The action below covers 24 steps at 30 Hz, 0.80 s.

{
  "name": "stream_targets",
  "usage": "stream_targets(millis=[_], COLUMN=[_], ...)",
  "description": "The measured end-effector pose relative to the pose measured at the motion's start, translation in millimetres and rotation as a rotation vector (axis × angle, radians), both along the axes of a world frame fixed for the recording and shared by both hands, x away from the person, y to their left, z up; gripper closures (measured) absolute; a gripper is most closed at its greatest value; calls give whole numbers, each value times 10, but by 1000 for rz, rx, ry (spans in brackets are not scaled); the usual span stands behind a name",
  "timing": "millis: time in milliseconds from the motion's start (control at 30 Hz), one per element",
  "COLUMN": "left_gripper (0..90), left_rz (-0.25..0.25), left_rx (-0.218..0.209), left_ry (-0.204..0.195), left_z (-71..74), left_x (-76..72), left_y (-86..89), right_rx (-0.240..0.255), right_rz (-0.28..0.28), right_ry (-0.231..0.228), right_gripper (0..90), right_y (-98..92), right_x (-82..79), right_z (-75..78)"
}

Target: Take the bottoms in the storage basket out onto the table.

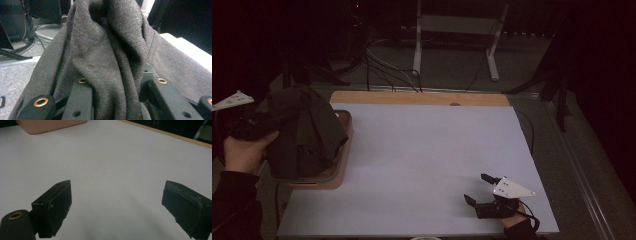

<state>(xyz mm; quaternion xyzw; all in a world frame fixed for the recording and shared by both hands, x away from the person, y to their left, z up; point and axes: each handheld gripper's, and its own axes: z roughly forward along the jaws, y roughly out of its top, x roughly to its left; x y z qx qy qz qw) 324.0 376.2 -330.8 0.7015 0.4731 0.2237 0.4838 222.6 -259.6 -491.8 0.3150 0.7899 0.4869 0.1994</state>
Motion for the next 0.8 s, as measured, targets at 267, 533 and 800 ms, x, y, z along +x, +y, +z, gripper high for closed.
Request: stream_targets(millis=[267, 533, 800], left_gripper=[685, 685, 685], left_rz=[-16, -44, -83], left_rx=[-35, -44, -59], left_ry=[-44, -77, -113], left_z=[204, 350, 501], left_x=[-41, -69, -83], left_y=[6, -65, -168], right_rx=[-2, -12, -12], right_rz=[0, 0, 1], right_ry=[0, -1, -1], right_gripper=[94, 94, 94], right_y=[1, 5, 6], right_x=[-3, -5, -7], right_z=[1, -2, -4])
